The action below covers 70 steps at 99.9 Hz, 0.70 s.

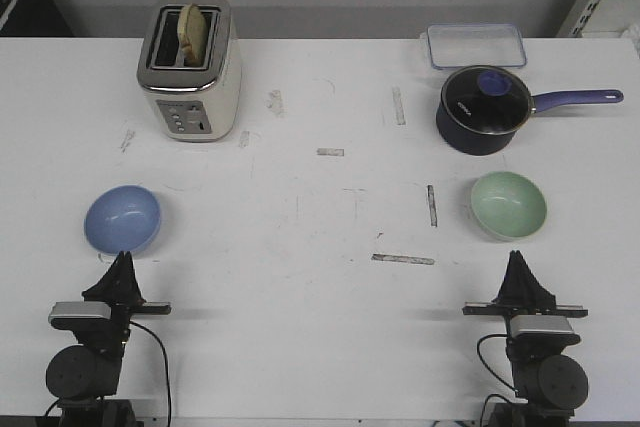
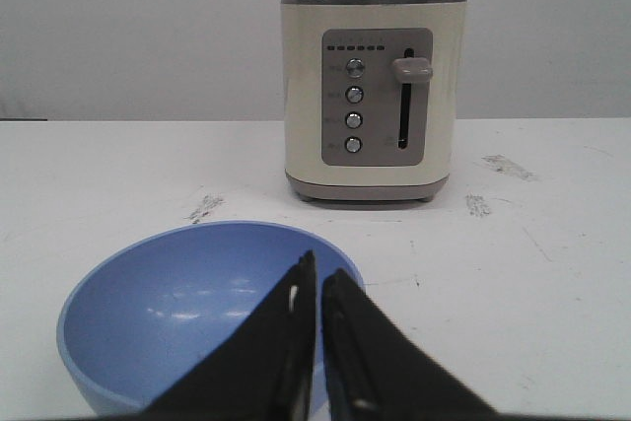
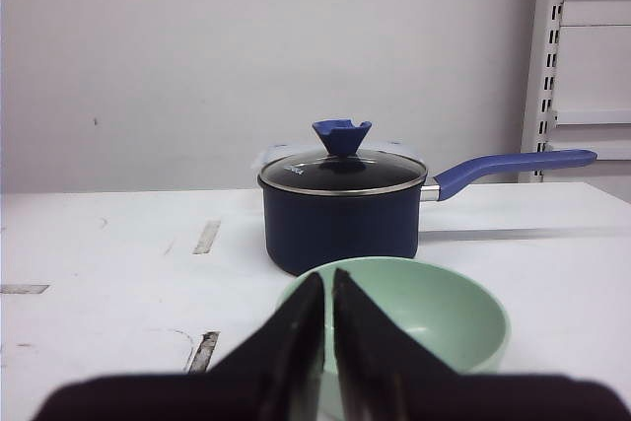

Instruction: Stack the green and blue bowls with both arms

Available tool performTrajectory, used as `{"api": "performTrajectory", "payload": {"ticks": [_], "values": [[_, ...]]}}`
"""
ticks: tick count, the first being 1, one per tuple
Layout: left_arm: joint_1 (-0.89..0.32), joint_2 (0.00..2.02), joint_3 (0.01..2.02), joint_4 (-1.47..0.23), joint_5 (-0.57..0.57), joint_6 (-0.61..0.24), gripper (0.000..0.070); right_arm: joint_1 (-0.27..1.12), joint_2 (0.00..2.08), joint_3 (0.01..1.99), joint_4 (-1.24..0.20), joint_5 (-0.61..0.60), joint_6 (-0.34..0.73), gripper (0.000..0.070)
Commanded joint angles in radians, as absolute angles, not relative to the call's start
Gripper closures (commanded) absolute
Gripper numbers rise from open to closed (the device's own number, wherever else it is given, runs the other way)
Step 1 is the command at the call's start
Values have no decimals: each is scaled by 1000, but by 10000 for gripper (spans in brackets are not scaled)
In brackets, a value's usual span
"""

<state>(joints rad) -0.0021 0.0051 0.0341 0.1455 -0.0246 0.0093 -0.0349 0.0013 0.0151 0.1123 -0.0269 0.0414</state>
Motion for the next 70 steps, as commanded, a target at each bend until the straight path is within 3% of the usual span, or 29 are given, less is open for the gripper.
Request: {"api": "performTrajectory", "payload": {"ticks": [1, 70], "values": [[0, 3, 14, 158, -27, 10, 699, -37, 1, 12, 119, -26, 51, 691], [0, 3, 14, 158, -27, 10, 699, -33, 2, 15, 111, -32, 51, 692]]}}
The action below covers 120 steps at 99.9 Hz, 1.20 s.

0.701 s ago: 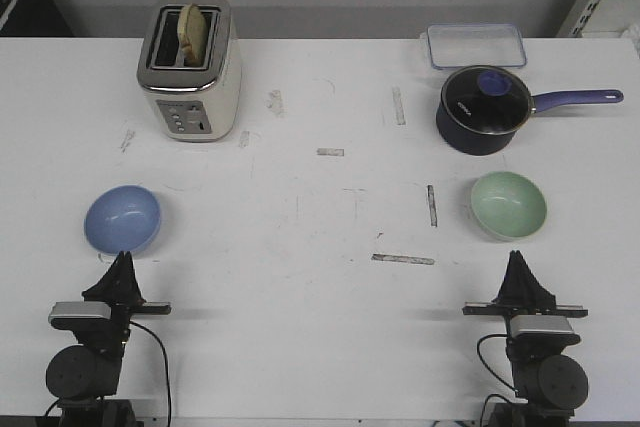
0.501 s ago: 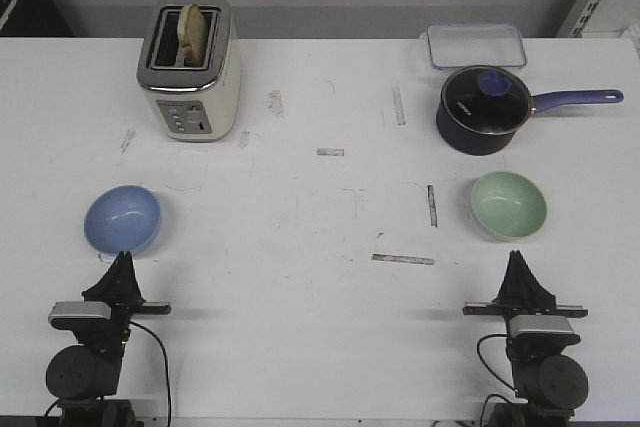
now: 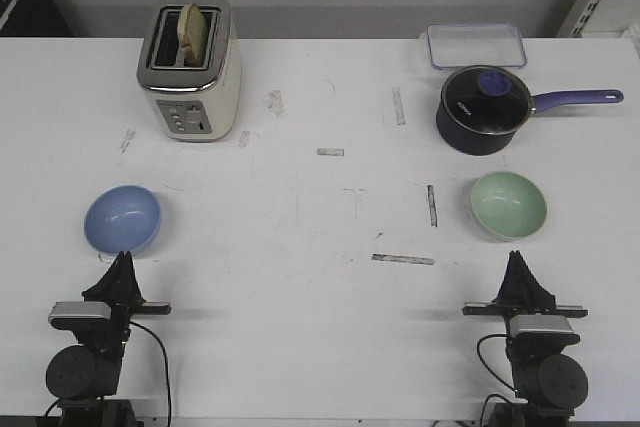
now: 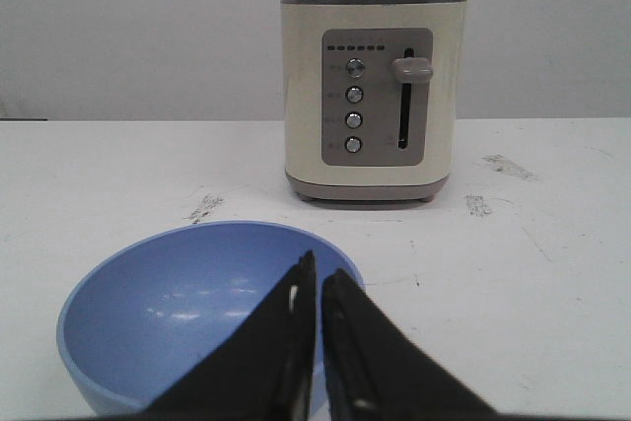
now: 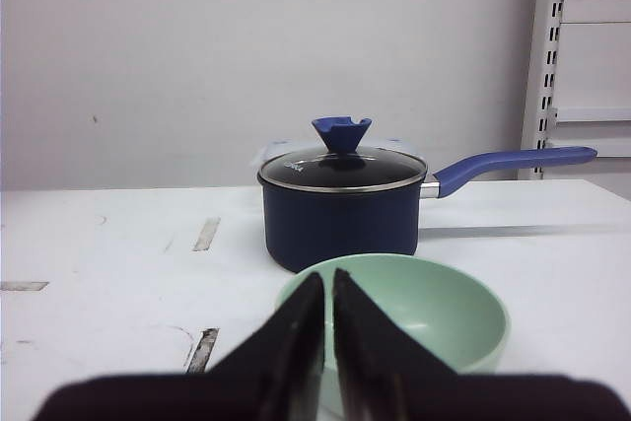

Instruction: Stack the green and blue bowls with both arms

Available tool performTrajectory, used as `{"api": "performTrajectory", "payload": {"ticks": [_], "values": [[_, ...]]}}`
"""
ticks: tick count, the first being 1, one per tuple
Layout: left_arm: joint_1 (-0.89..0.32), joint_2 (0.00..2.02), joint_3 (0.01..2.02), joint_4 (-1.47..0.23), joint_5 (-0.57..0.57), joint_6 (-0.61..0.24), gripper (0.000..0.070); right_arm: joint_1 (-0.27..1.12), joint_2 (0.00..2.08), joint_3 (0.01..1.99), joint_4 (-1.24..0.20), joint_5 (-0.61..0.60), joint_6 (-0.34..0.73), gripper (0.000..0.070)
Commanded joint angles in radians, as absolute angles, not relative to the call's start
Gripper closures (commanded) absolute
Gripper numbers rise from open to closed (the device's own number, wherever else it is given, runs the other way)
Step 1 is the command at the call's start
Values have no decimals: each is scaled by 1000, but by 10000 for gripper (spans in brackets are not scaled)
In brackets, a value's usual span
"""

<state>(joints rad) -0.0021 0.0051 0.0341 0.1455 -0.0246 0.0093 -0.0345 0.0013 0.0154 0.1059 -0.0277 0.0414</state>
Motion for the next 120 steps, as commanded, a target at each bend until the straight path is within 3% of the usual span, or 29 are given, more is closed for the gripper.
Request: {"api": "performTrajectory", "payload": {"ticks": [1, 35, 69, 88, 111, 116, 120], "values": [[0, 3, 14, 158, -27, 10, 699, -32, 3, 15, 112, -34, 51, 692], [0, 3, 14, 158, -27, 10, 699, 10, 168, 176, -3, -20, 21, 693], [0, 3, 14, 158, -27, 10, 699, 9, 553, 547, -362, 56, 26, 693], [0, 3, 14, 158, -27, 10, 699, 7, 741, 738, -506, 52, 124, 693], [0, 3, 14, 158, -27, 10, 699, -17, 945, 945, -681, 6, 138, 689], [0, 3, 14, 158, -27, 10, 699, -36, 985, 978, -698, -31, 133, 672], [0, 3, 14, 158, -27, 10, 699, -58, 1013, 1000, -709, -56, 134, 620]]}}
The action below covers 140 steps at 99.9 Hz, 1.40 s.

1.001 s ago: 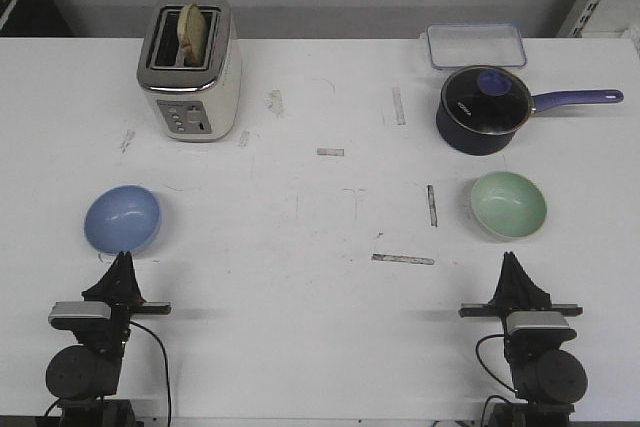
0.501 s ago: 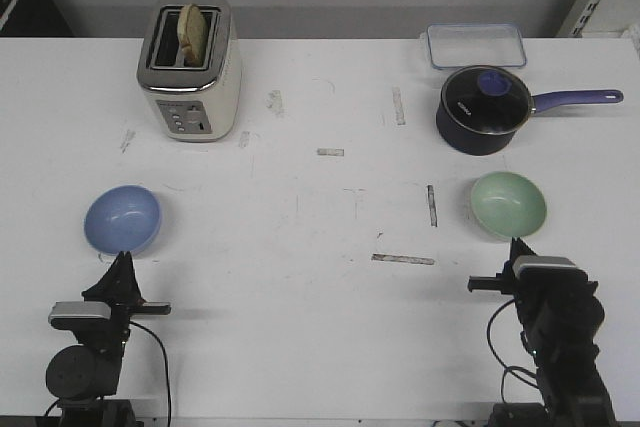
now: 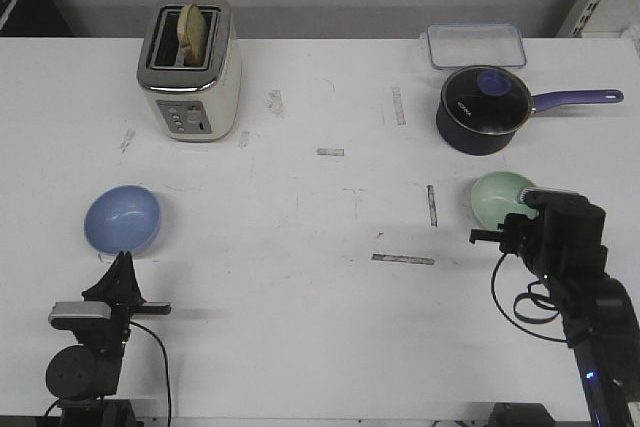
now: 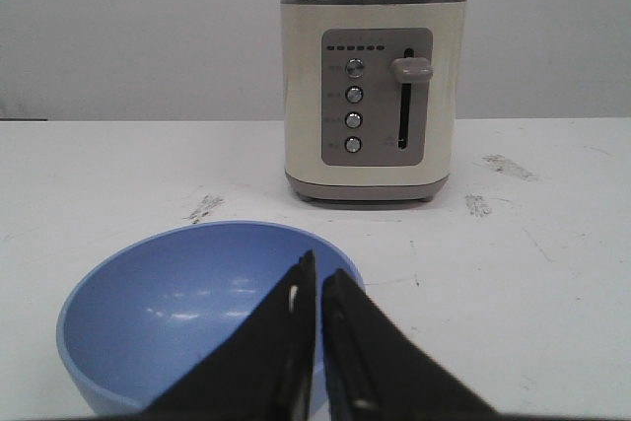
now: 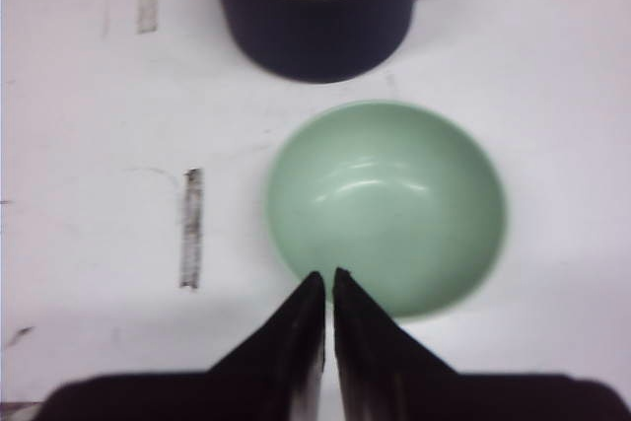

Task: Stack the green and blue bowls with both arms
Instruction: 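Reach the right gripper down and grasp the rim of the green bowl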

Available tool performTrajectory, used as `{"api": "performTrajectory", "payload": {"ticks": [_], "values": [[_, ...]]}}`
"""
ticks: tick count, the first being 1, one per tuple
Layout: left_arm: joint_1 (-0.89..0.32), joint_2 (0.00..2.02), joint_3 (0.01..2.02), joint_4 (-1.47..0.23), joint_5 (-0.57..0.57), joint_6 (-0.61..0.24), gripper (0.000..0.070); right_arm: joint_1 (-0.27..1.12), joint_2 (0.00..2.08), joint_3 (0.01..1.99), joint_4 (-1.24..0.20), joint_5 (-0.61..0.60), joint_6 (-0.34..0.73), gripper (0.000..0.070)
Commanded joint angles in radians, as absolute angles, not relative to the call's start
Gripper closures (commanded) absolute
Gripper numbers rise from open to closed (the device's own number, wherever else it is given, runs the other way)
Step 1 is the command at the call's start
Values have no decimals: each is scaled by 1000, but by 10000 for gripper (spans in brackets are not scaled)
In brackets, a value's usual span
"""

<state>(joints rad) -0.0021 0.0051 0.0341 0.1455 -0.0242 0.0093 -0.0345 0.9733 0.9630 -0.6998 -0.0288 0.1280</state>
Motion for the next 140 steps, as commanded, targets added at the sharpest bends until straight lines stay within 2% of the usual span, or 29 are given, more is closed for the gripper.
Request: {"api": "performTrajectory", "payload": {"ticks": [1, 7, 23, 27, 40, 55, 85, 92, 104, 127, 140], "values": [[0, 3, 14, 158, -27, 10, 699, -64, 1020, 1006, -712, -62, 134, 601], [0, 3, 14, 158, -27, 10, 699, -109, 1062, 1037, -722, -107, 135, 477], [0, 3, 14, 158, -27, 10, 699, -234, 1152, 1105, -741, -216, 144, 211], [0, 3, 14, 158, -27, 10, 699, -269, 1176, 1120, -746, -233, 148, 171], [0, 3, 14, 158, -27, 10, 699, -382, 1250, 1145, -748, -298, 160, 162], [0, 3, 14, 158, -27, 10, 699, -459, 1325, 1146, -754, -304, 157, 162], [0, 3, 14, 158, -27, 10, 699, -454, 1500, 1145, -718, -314, 156, 165], [0, 3, 14, 158, -27, 10, 699, -439, 1536, 1145, -696, -314, 158, 205], [0, 3, 14, 158, -27, 10, 699, -425, 1573, 1145, -673, -313, 161, 390], [0, 3, 14, 158, -27, 10, 699, -422, 1560, 1148, -651, -311, 161, 677], [0, 3, 14, 158, -27, 10, 699, -419, 1538, 1161, -651, -315, 161, 693]]}}
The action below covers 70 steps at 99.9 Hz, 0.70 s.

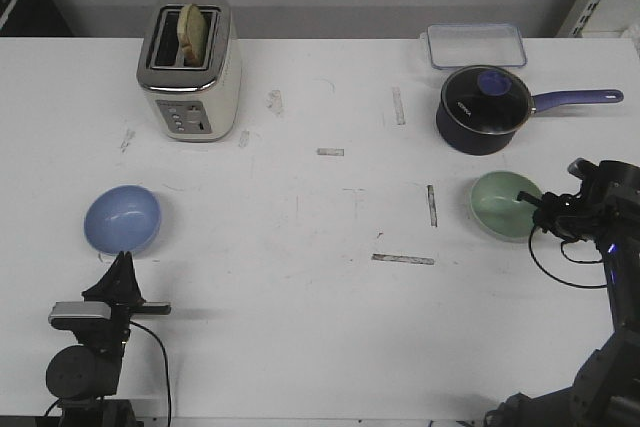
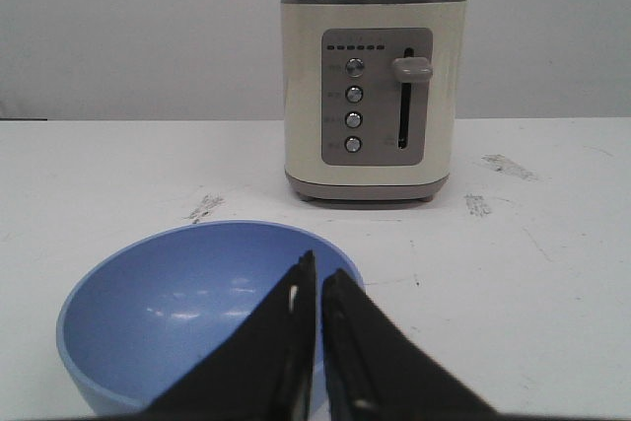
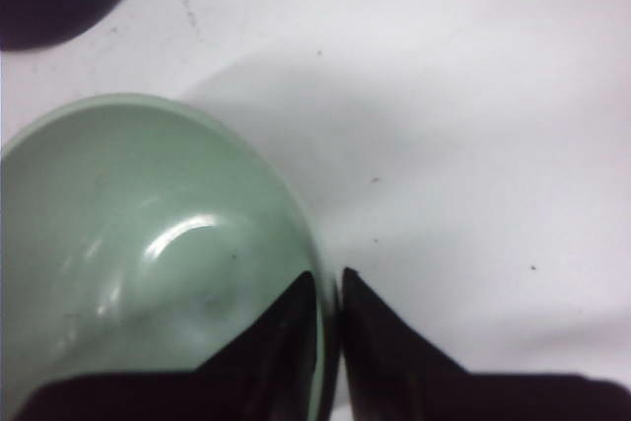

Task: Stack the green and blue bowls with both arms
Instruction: 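Reach the right gripper down and grasp the rim of the green bowl, then slide the green bowl with the right gripper toward the table center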

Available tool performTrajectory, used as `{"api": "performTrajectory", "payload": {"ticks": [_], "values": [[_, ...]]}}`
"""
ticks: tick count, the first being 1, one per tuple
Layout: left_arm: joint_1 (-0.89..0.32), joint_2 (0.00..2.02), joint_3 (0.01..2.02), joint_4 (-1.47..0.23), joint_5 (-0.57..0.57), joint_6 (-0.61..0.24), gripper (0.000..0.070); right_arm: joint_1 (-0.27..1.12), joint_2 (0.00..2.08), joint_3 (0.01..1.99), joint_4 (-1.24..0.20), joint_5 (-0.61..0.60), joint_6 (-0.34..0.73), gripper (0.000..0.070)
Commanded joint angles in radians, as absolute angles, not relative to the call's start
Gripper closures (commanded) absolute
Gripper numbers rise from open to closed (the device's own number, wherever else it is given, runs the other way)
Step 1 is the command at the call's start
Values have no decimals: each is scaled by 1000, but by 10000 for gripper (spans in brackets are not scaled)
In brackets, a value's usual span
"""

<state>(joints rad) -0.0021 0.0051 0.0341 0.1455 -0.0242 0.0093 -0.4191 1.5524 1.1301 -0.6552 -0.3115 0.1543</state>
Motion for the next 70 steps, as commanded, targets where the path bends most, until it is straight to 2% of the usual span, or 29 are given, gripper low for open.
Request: {"api": "performTrajectory", "payload": {"ticks": [1, 22, 41, 70], "values": [[0, 3, 14, 158, -27, 10, 699, -417, 1535, 1162, -651, -315, 161, 693], [0, 3, 14, 158, -27, 10, 699, -297, 1468, 1194, -627, -323, 228, 694], [0, 3, 14, 158, -27, 10, 699, -51, 1457, 1192, -596, -303, 354, 693], [0, 3, 14, 158, -27, 10, 699, 290, 1539, 1192, -546, -165, 518, 693]]}}
